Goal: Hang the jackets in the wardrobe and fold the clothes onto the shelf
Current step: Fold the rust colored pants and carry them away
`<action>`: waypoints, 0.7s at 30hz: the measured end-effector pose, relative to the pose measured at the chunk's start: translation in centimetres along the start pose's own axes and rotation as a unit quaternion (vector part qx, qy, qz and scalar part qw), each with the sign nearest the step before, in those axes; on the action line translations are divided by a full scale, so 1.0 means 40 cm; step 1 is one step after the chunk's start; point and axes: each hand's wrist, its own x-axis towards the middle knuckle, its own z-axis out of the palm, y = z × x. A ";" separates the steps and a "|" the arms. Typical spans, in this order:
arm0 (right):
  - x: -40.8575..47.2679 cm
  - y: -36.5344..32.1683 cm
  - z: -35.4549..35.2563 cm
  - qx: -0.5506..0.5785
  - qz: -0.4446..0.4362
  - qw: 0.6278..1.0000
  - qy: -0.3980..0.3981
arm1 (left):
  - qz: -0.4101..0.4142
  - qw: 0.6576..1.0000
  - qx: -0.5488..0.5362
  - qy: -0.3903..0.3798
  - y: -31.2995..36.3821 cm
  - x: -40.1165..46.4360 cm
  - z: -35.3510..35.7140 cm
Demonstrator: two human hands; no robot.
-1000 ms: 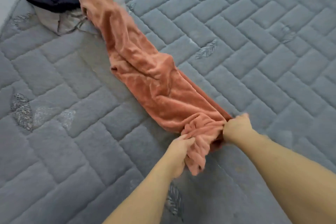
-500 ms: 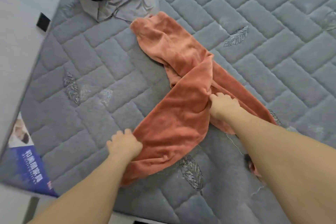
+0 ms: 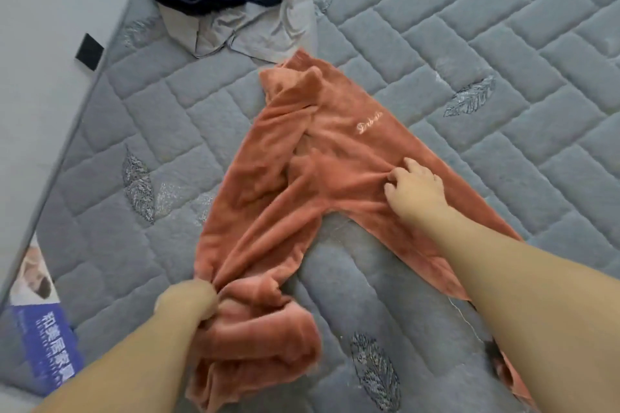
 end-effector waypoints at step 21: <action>0.499 -0.317 -0.116 0.444 0.006 0.895 -0.043 | 0.237 0.645 -0.684 0.245 0.297 0.293 -0.591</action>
